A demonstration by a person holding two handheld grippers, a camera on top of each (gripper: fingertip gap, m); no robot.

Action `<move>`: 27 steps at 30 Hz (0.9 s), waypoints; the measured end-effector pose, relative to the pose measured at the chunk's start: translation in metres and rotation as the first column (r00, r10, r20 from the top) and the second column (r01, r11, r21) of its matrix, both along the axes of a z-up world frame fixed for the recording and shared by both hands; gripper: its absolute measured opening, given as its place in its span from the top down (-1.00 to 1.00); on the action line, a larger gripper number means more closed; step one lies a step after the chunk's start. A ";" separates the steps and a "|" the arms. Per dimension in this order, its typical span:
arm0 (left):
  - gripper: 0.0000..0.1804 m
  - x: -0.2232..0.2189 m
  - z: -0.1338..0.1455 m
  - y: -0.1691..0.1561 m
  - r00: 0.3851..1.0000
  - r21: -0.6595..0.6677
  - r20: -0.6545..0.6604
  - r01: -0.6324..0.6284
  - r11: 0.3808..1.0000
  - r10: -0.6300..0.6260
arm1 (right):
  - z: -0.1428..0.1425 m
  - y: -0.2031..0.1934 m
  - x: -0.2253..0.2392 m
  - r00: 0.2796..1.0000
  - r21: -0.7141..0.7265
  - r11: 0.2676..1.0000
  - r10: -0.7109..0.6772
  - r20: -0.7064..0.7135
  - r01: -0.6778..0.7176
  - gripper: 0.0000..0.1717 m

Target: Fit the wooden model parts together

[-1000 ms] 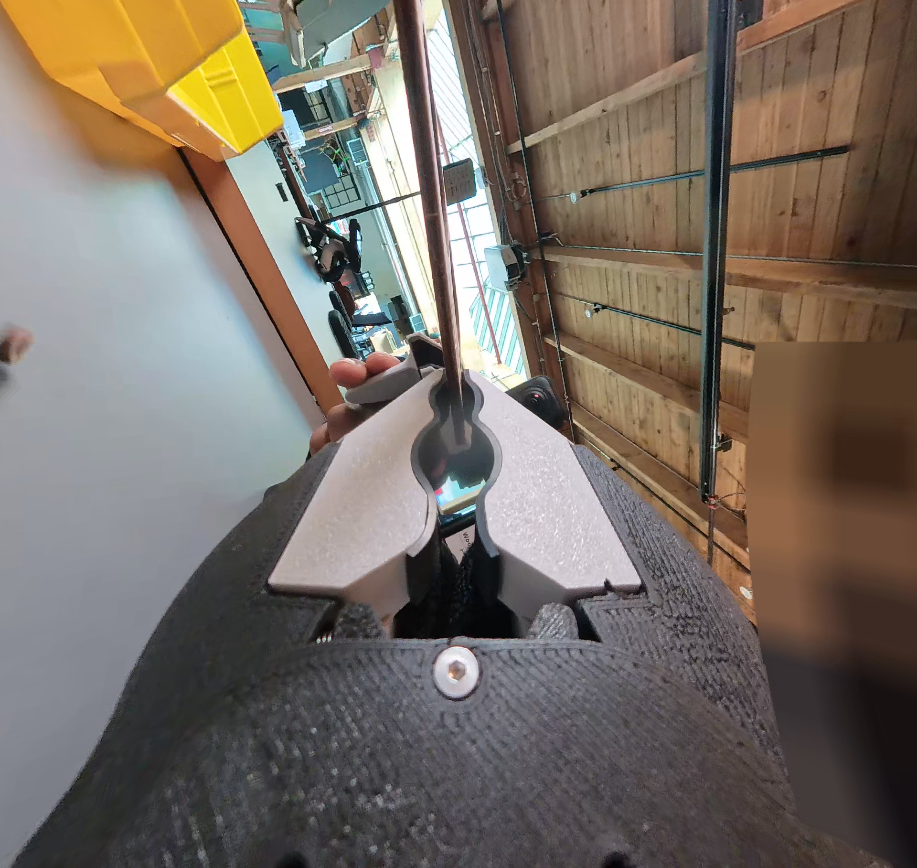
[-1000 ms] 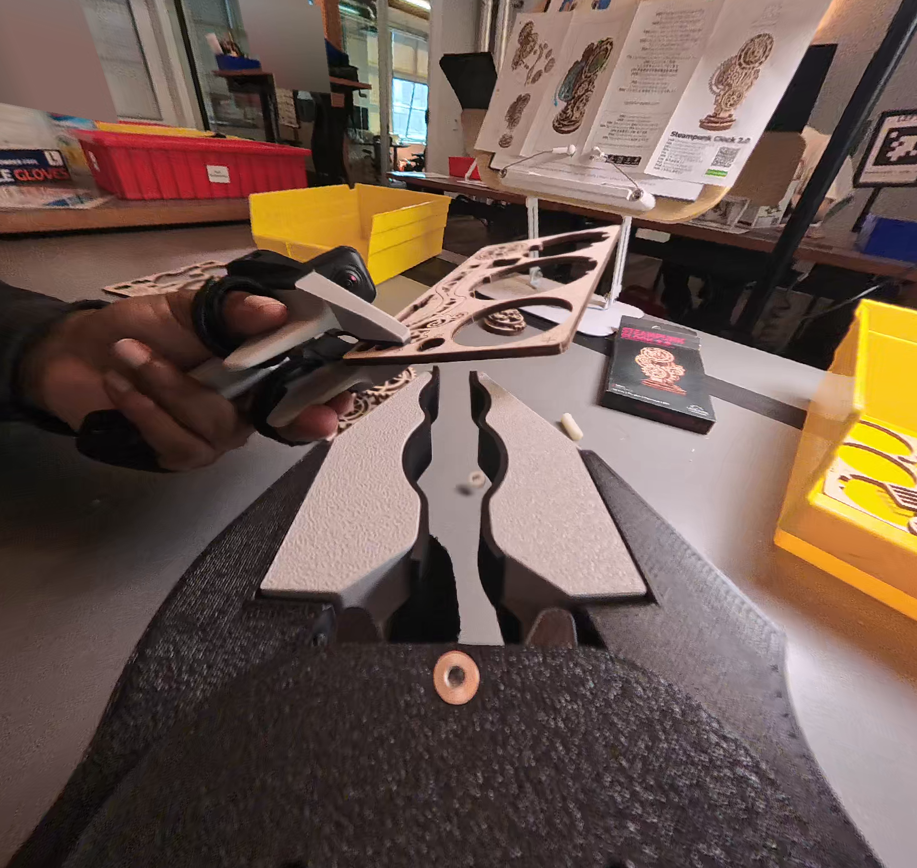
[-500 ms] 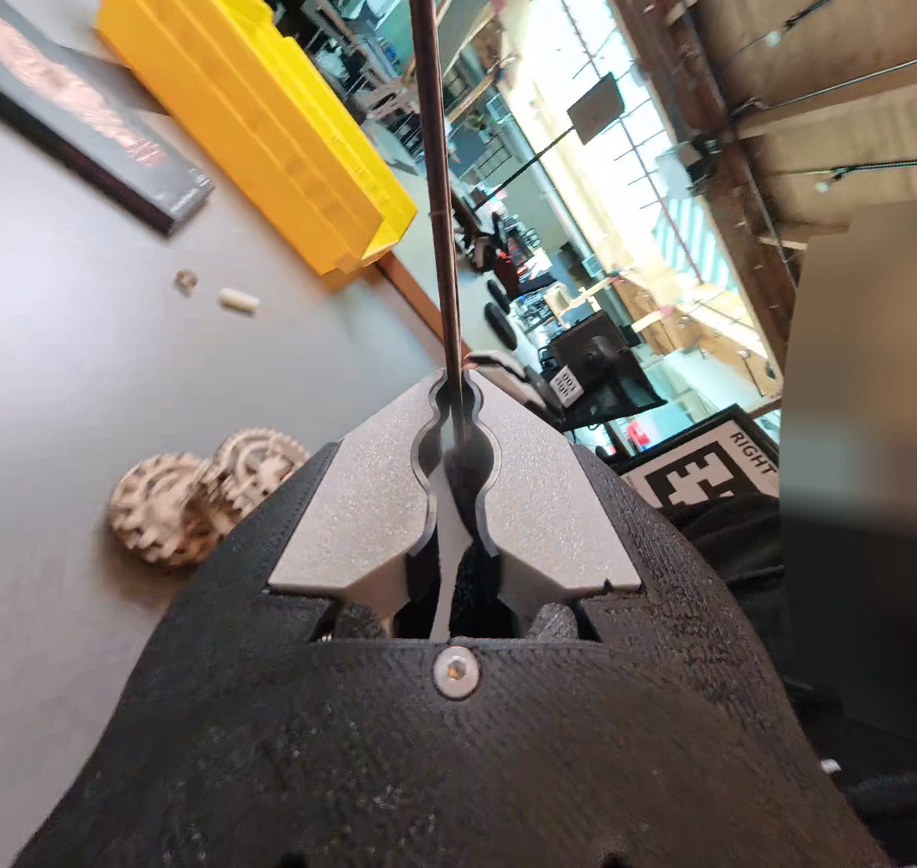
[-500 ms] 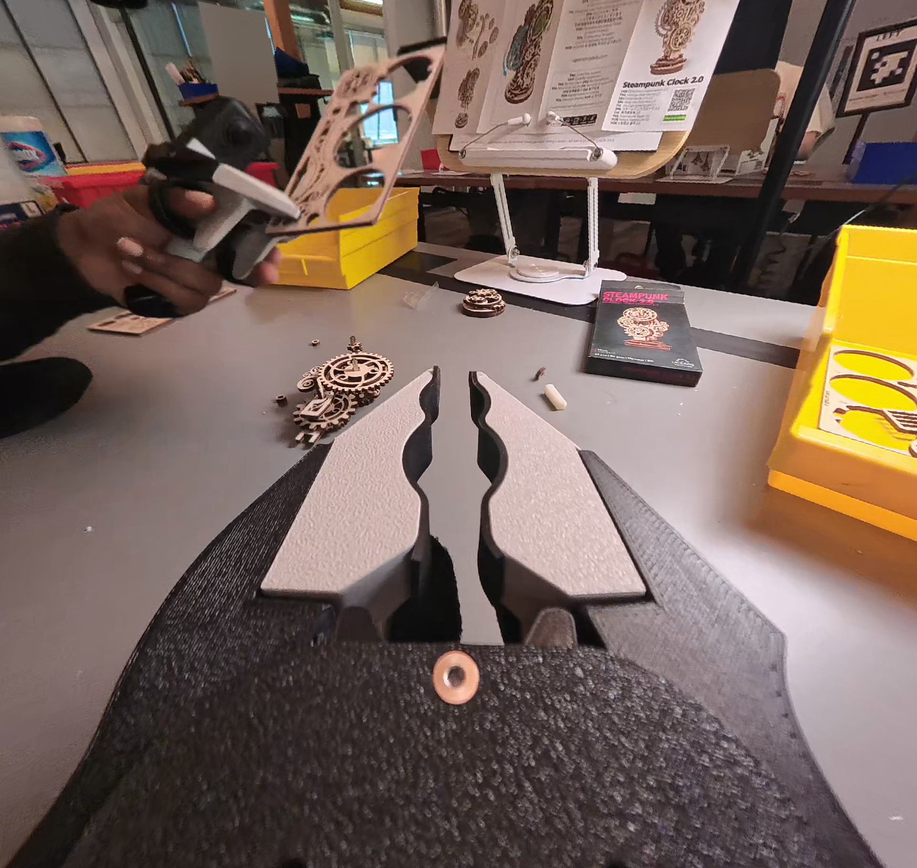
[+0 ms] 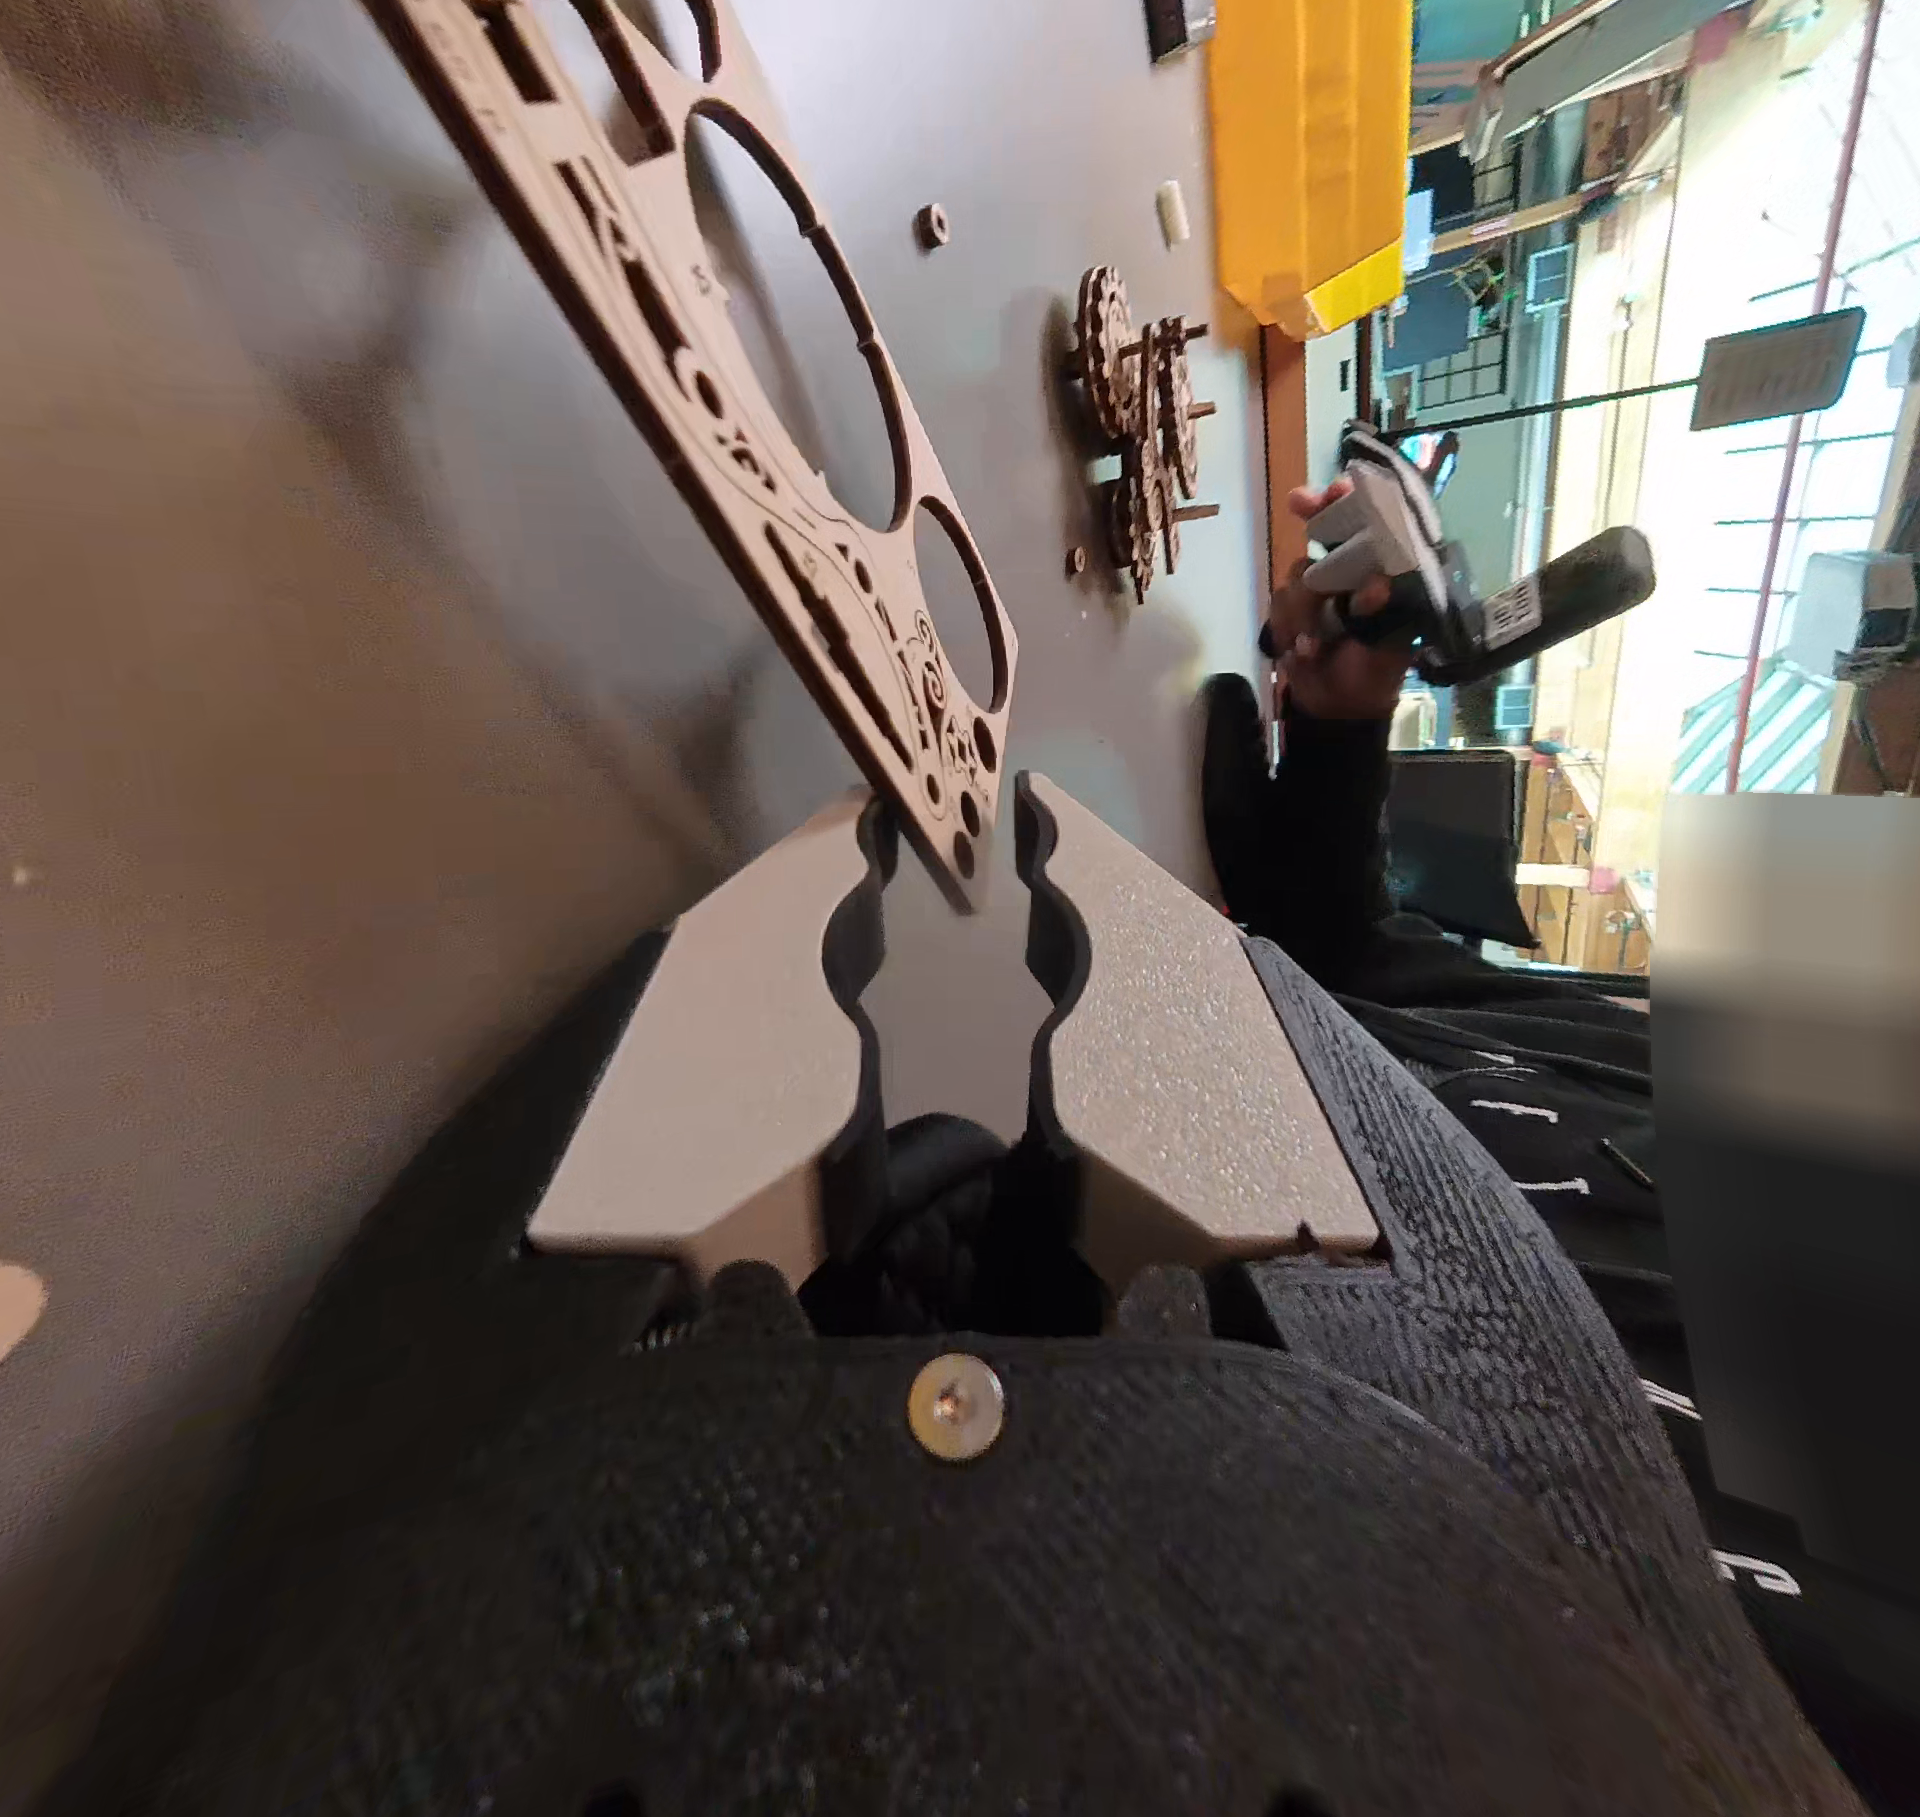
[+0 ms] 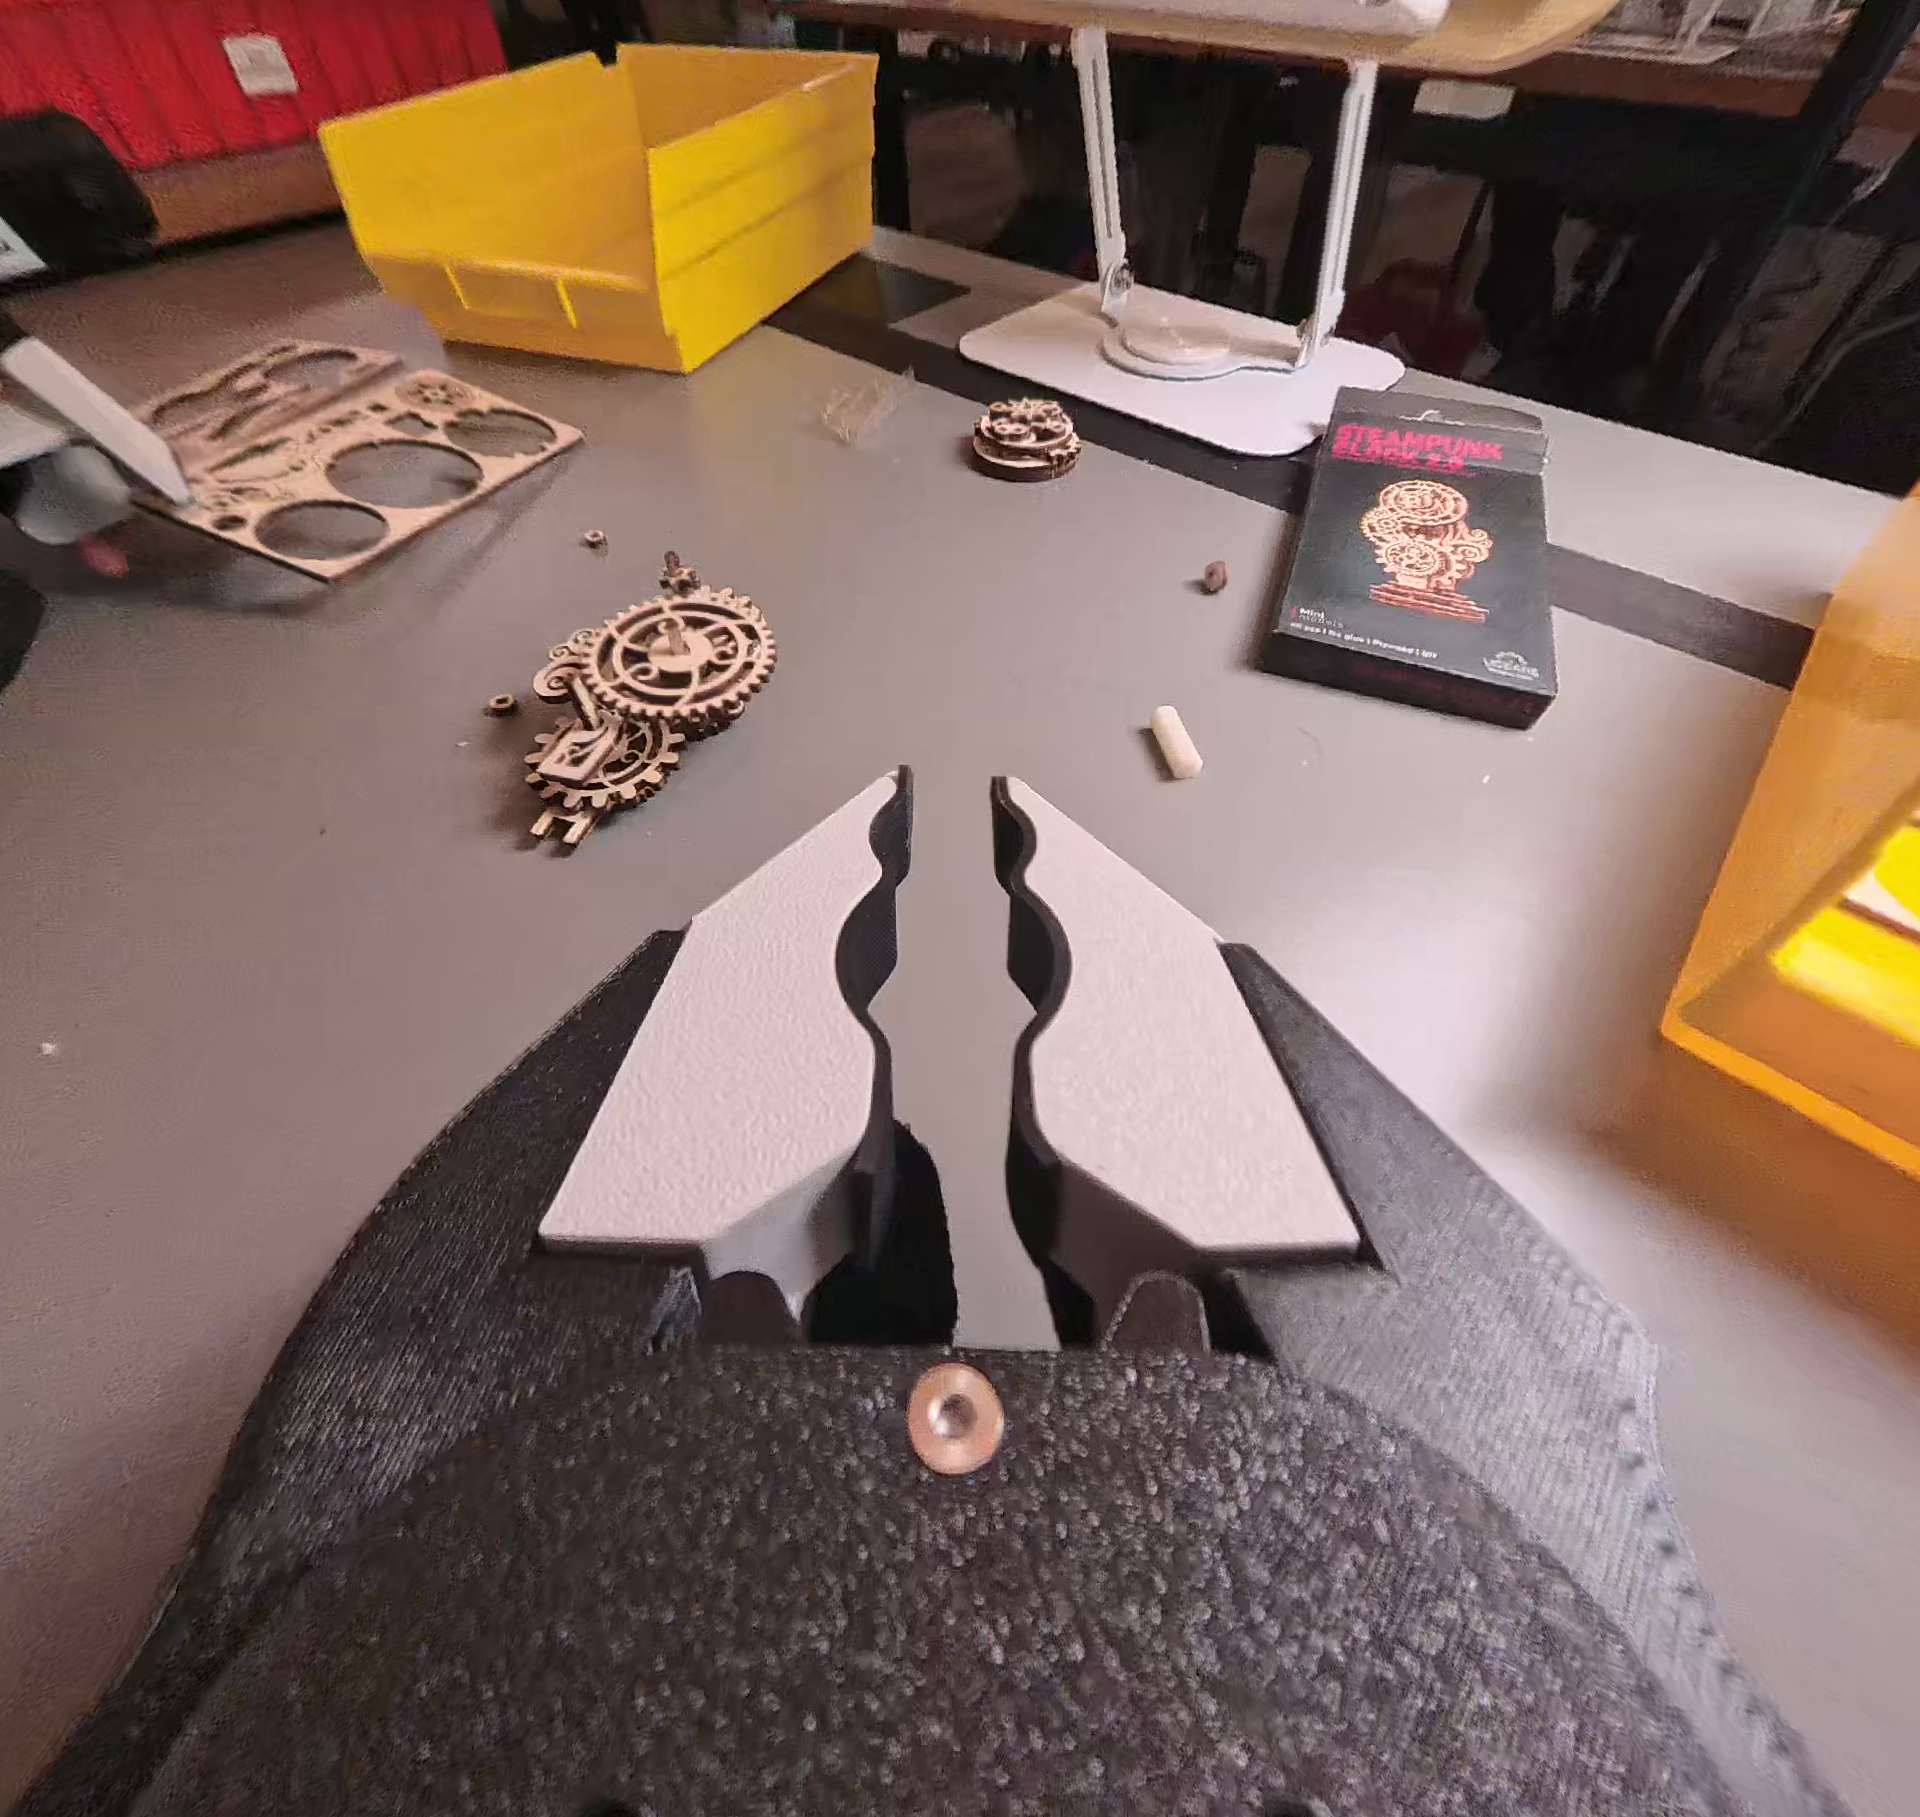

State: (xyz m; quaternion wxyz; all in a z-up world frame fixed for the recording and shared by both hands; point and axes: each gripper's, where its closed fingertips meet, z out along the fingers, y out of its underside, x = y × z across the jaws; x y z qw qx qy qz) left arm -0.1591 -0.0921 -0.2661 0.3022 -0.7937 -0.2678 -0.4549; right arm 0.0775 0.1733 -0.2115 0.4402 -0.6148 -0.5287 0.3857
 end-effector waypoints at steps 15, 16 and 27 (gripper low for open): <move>0.27 -0.037 0.041 0.001 0.610 0.045 -0.792 0.008 0.999 0.031 | -0.035 0.086 -0.121 0.913 0.189 0.974 0.035 0.406 -0.122 0.81; 0.27 -0.030 0.048 0.011 0.609 0.088 -0.791 0.013 0.996 0.062 | -0.040 0.096 -0.130 0.900 0.180 0.976 0.036 0.434 -0.126 0.82; 0.36 -0.052 0.019 0.046 0.567 0.084 -0.815 -0.094 0.992 0.122 | -0.074 0.139 -0.175 0.731 0.051 0.979 0.112 0.673 -0.197 0.78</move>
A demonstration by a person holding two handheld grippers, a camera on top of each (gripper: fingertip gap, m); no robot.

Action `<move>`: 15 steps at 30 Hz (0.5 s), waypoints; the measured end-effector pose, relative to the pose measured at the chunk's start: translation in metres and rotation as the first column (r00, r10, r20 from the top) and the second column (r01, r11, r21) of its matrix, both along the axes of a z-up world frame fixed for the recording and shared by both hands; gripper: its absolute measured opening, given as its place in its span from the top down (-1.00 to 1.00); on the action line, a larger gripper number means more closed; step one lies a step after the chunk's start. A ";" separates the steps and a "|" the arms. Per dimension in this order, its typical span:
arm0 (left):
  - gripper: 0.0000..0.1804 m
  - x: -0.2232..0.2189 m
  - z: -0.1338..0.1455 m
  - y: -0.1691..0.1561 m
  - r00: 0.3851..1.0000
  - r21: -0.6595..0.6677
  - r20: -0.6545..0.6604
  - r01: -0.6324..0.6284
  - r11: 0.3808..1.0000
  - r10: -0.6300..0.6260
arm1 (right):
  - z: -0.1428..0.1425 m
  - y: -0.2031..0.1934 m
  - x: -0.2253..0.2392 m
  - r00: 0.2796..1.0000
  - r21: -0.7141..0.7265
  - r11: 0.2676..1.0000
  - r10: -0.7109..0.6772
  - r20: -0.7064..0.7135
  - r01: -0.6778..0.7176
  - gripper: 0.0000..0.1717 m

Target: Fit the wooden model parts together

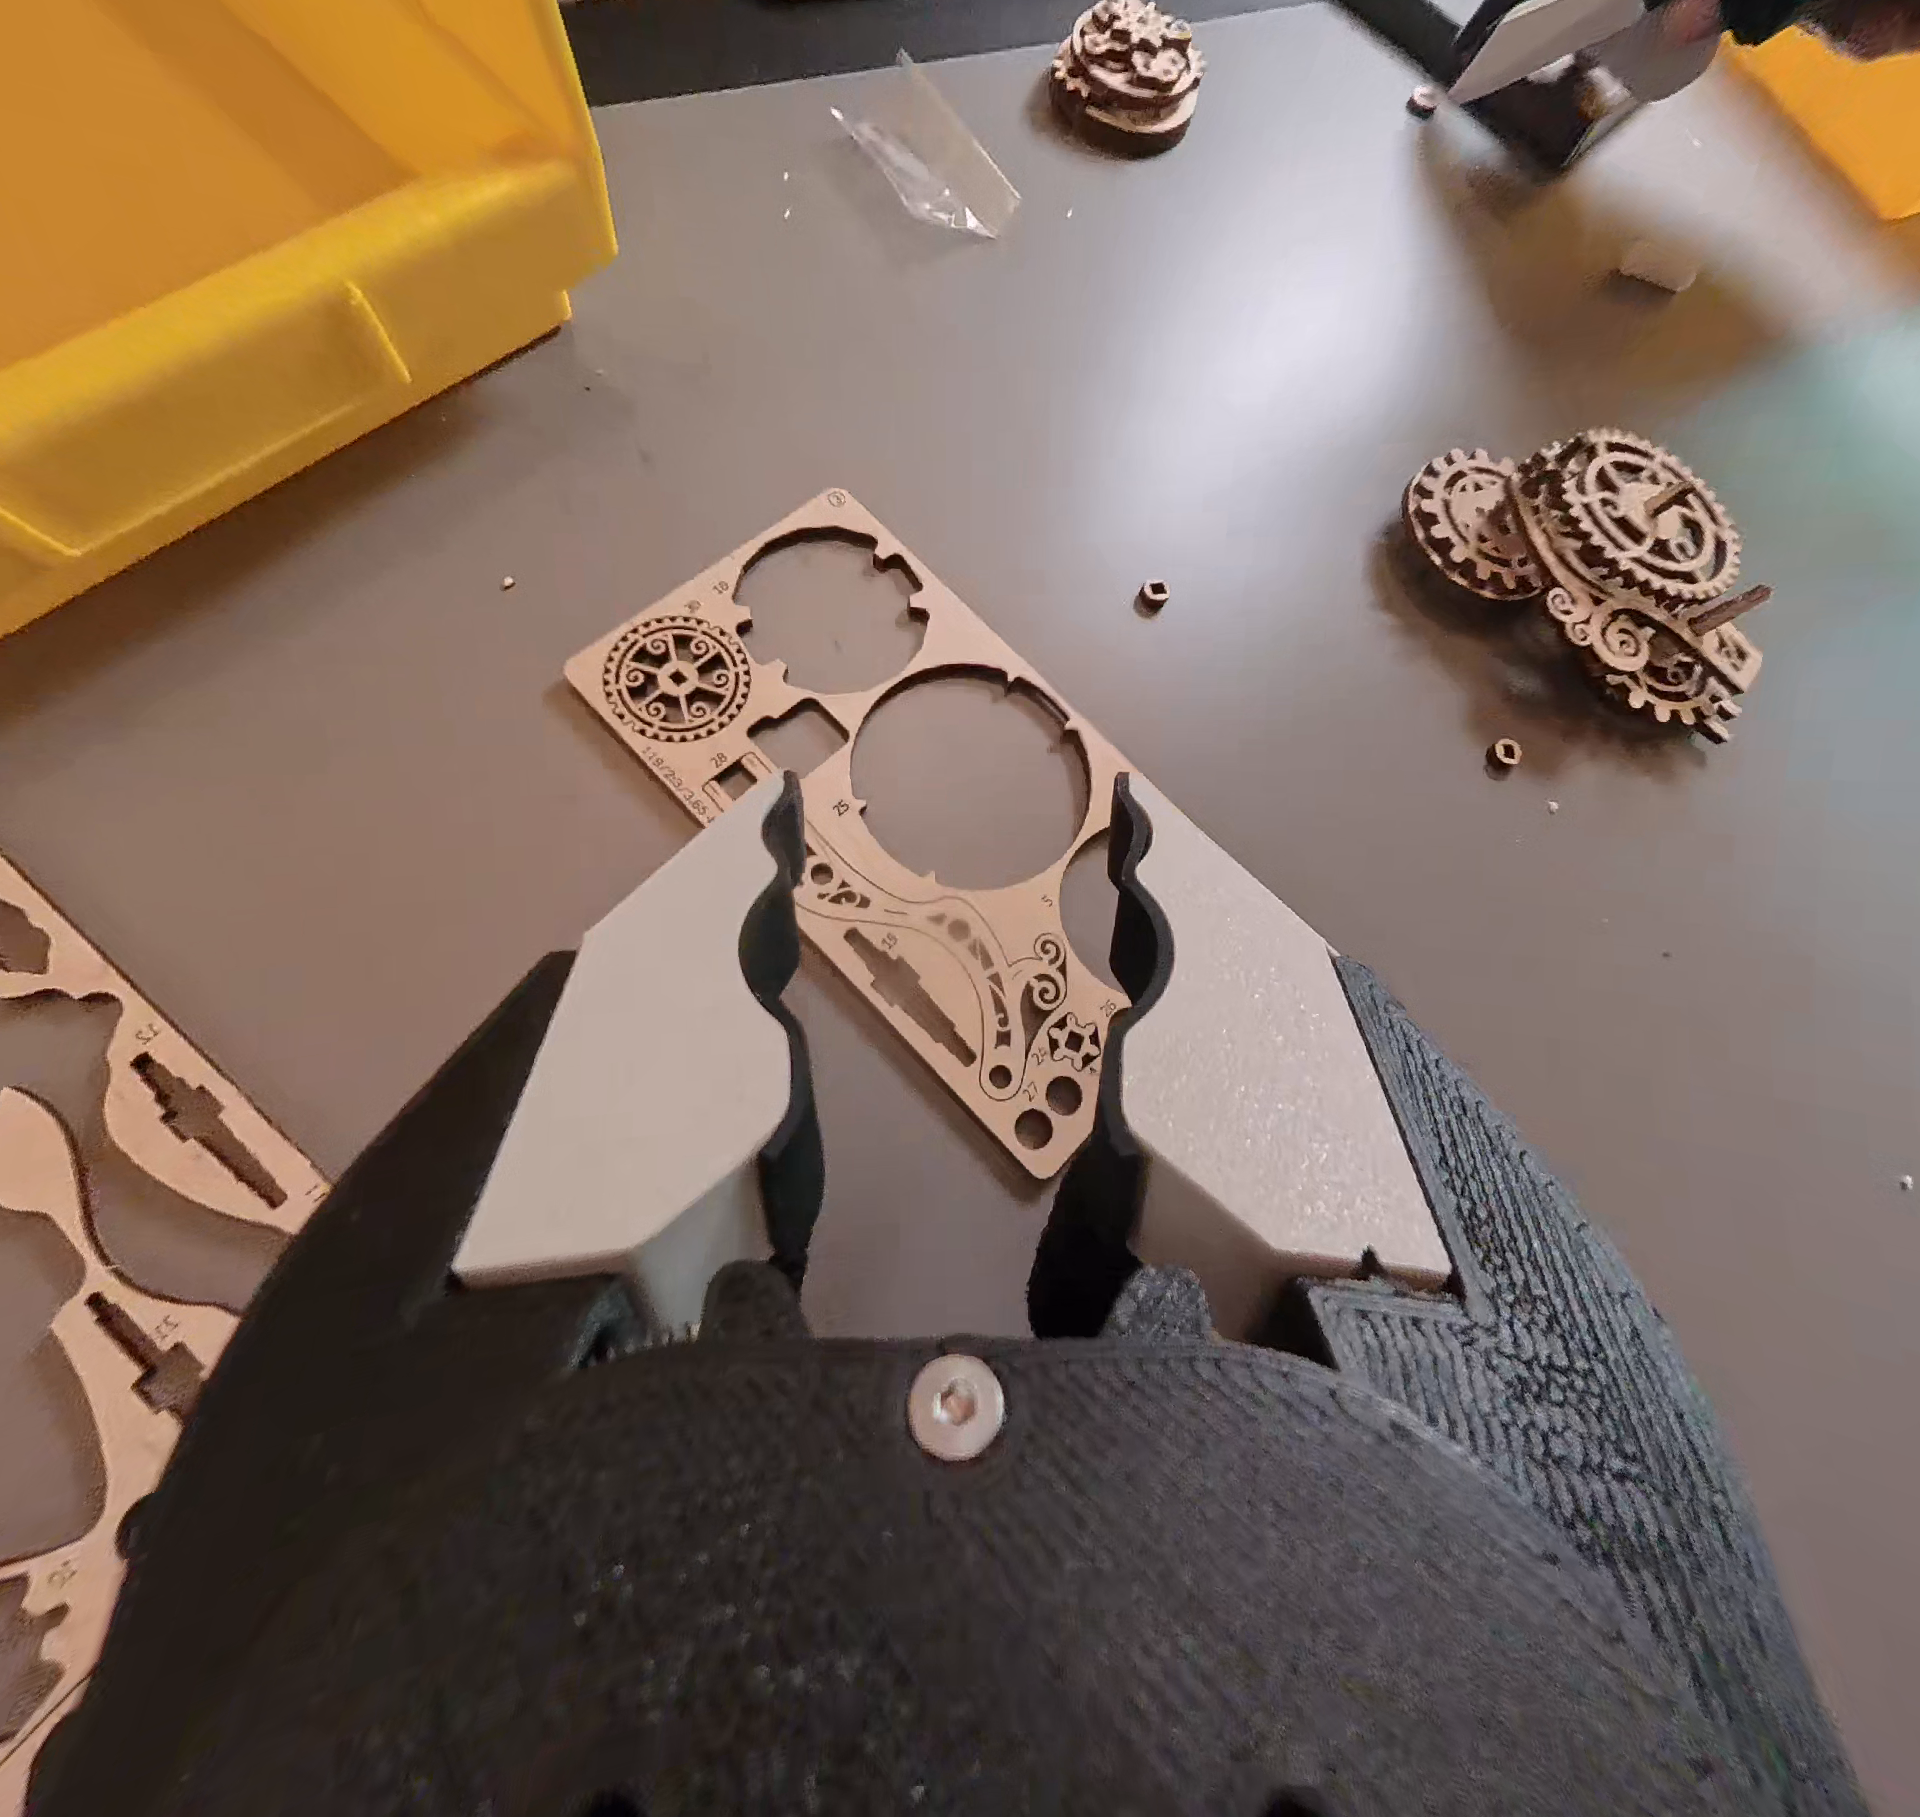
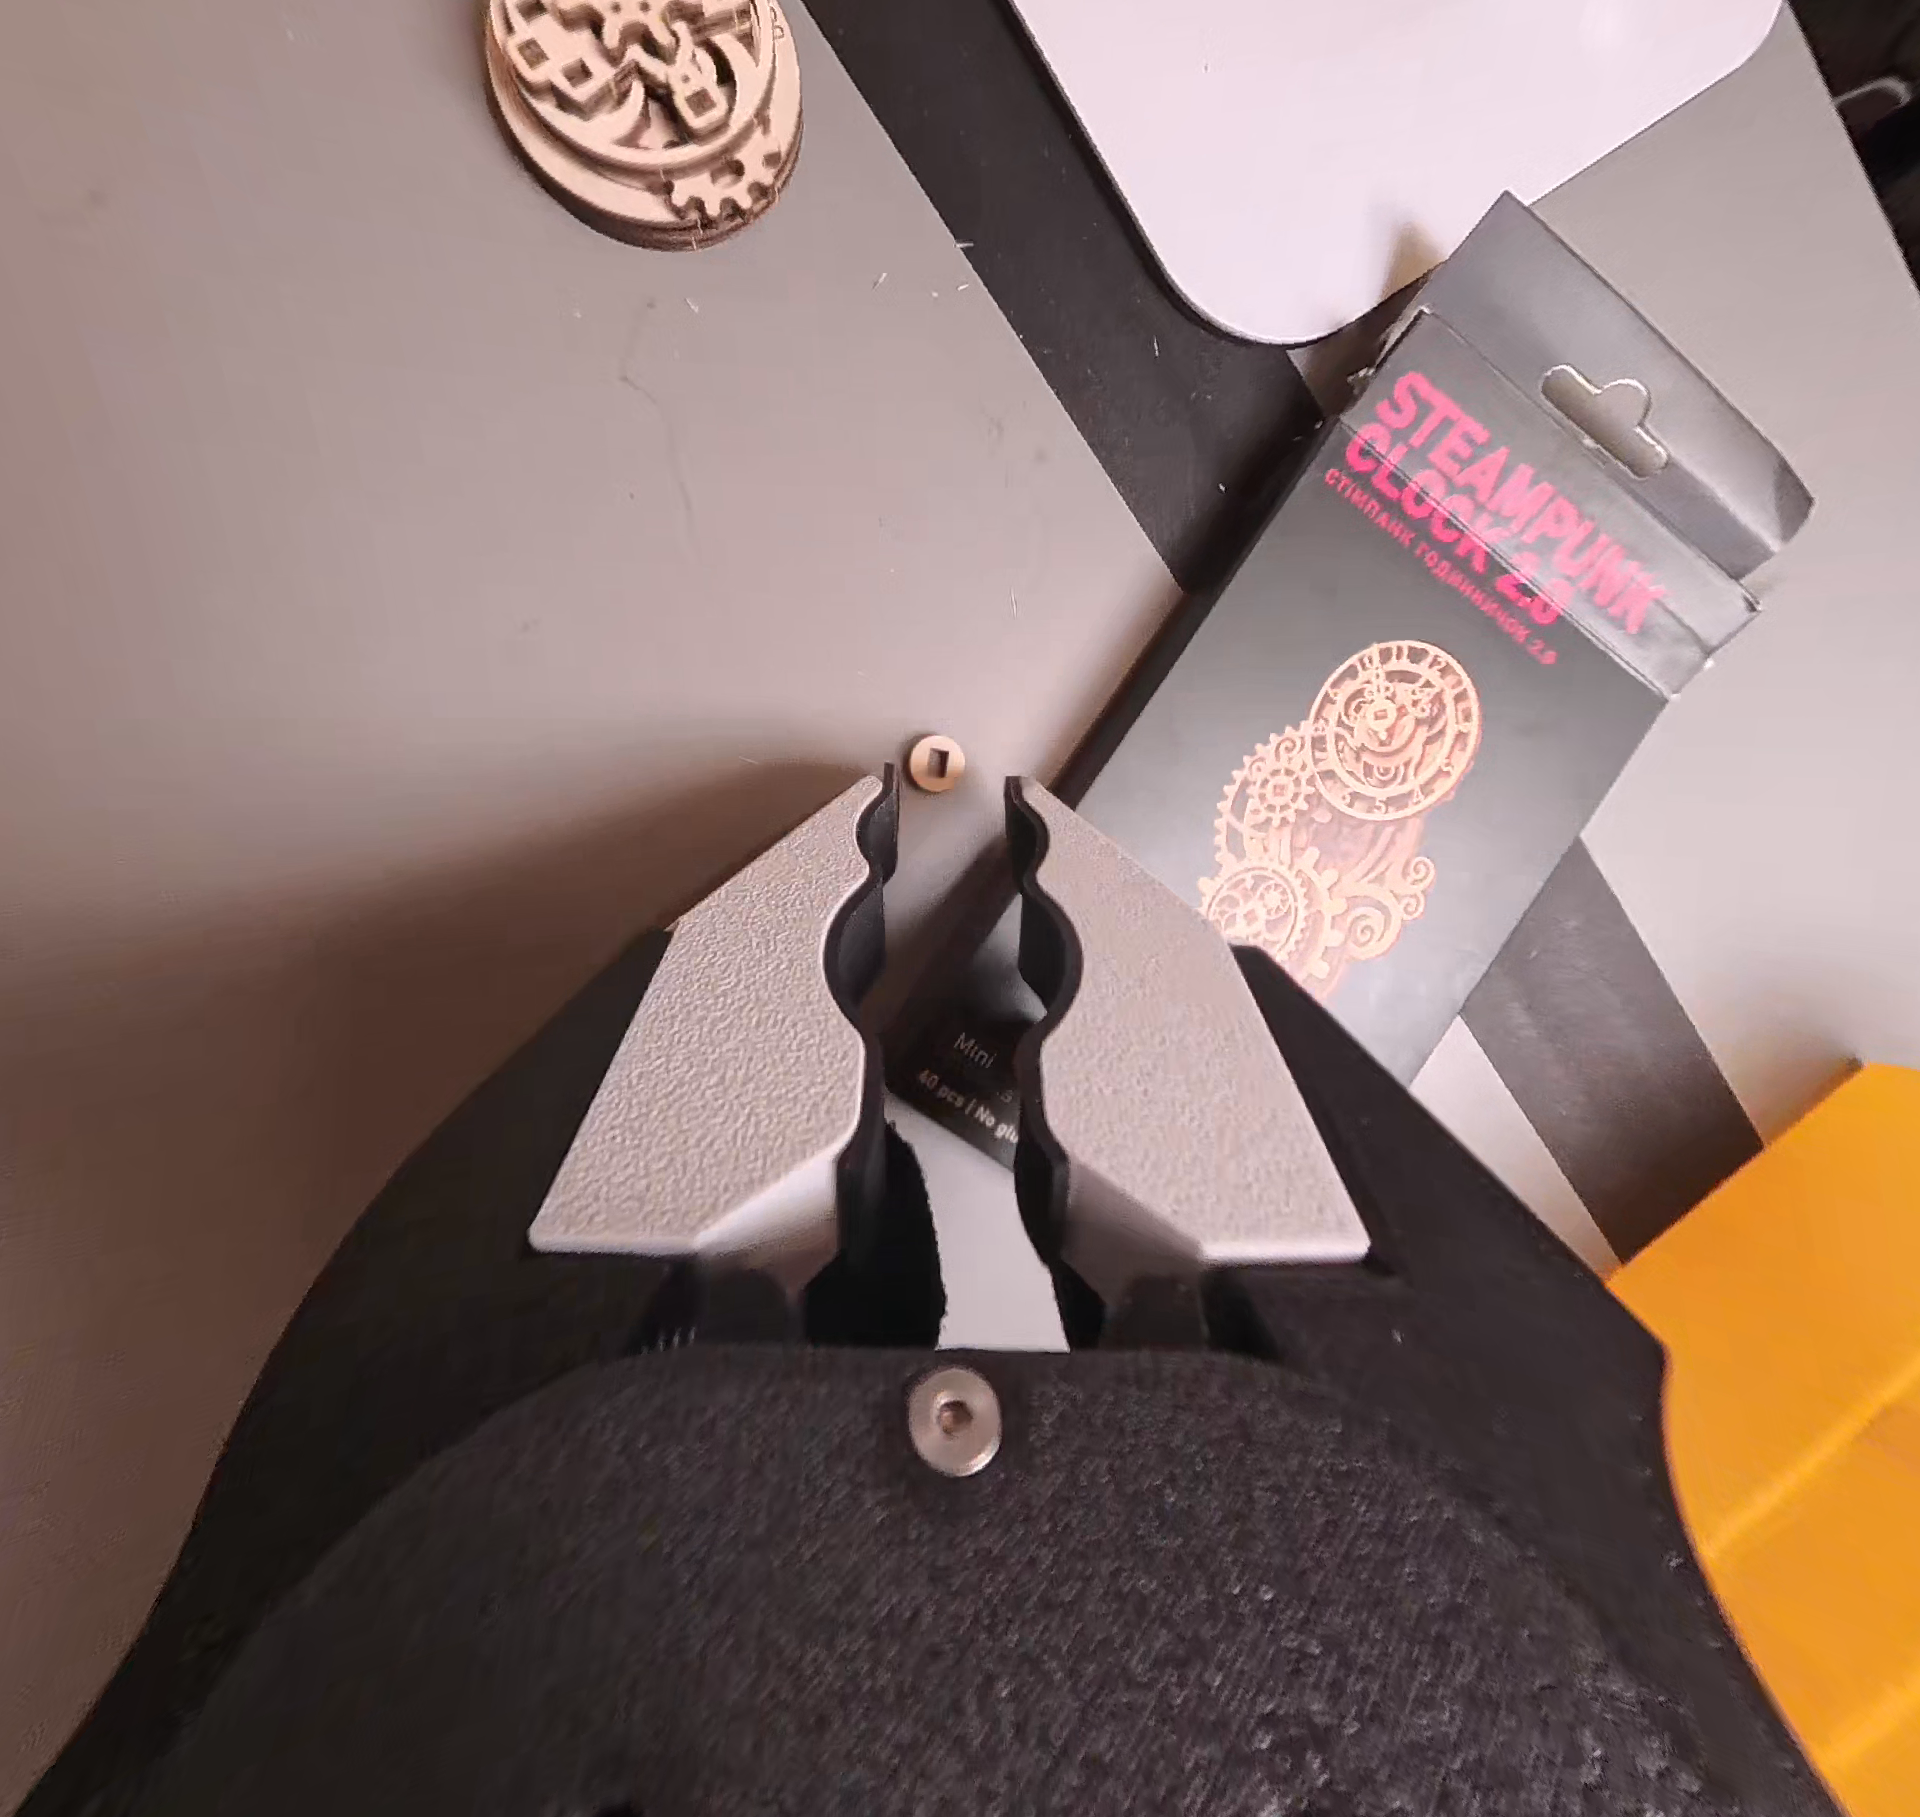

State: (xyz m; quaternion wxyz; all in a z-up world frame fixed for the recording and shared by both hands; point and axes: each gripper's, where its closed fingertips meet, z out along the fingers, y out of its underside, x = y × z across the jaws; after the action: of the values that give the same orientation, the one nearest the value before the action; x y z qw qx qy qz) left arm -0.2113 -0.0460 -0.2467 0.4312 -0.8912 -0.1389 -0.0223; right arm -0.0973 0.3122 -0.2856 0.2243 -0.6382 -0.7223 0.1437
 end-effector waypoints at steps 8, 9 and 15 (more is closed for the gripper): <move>0.33 0.063 0.012 0.039 0.970 0.109 0.041 0.234 0.966 -0.240 | -0.008 -0.002 -0.004 0.992 -0.088 0.996 -0.014 0.123 0.025 0.74; 0.32 0.075 0.011 0.045 0.961 0.118 0.045 0.267 0.957 -0.273 | -0.009 -0.002 -0.003 0.990 -0.088 0.996 -0.007 0.142 0.019 0.75; 0.33 0.124 0.007 0.070 0.912 0.095 0.044 0.402 0.911 -0.407 | -0.011 -0.009 -0.002 0.978 -0.103 0.994 0.044 0.204 -0.023 0.86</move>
State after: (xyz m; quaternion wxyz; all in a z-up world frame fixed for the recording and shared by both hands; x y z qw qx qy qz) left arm -0.0874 0.0241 -0.2393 0.4497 -0.8806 0.0361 -0.1451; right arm -0.0997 0.3029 -0.2964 0.1136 -0.6477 -0.7442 0.1169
